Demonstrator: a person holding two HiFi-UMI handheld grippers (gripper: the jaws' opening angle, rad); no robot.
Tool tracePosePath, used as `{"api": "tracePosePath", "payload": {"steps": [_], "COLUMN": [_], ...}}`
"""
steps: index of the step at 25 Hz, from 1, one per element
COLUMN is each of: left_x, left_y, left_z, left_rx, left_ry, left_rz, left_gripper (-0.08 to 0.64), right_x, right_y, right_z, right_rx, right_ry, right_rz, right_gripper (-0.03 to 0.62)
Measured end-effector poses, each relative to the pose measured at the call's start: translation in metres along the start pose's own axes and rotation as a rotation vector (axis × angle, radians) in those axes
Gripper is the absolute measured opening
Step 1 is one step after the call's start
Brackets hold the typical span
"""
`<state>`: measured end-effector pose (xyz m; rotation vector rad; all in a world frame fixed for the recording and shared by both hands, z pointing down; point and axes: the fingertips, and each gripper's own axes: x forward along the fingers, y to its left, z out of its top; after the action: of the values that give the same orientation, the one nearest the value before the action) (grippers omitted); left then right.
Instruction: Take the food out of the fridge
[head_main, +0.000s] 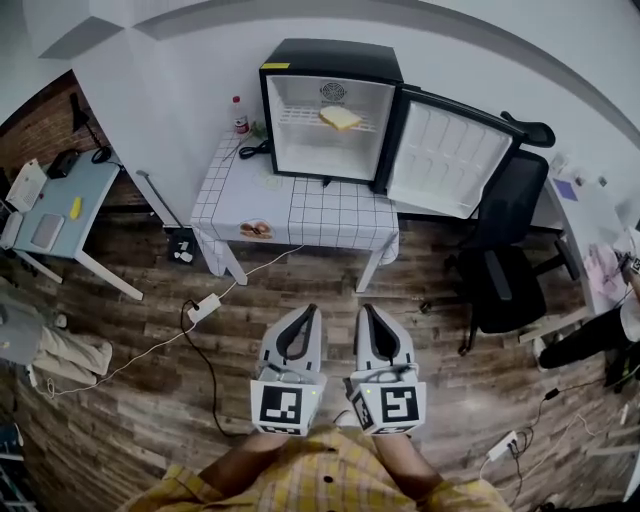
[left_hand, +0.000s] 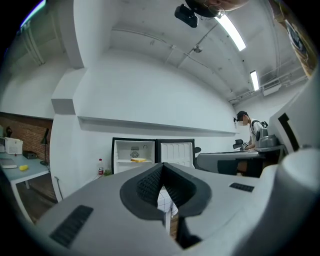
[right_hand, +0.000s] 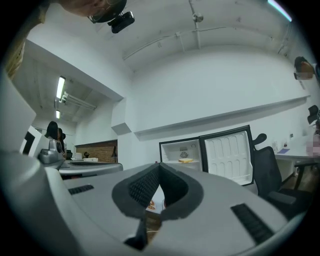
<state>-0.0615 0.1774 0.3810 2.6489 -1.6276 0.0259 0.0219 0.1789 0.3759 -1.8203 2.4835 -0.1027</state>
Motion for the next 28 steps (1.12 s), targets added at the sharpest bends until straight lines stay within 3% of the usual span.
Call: {"api": "tracePosePath", "payload": {"steps": [17, 28], "left_x": [0.023, 0.063], "left_y": [-0.064, -0.058], "left_z": [-0.006, -0.022], "left_rx": [0.037, 0.031], "left_ry": [0.025, 0.025], "left_rz": [0.085, 0.087], "left_gripper": [0.006, 0.006], "right_x": [-0.031, 0.003], "right_y": [-0.071, -0.100], "right_z": [-0.013, -0.022], "right_rx": [0.021, 0.011], "right_ry": [0.040, 0.040], "right_rz": [0.050, 0.045], "right_gripper": [0.006, 0.006]}}
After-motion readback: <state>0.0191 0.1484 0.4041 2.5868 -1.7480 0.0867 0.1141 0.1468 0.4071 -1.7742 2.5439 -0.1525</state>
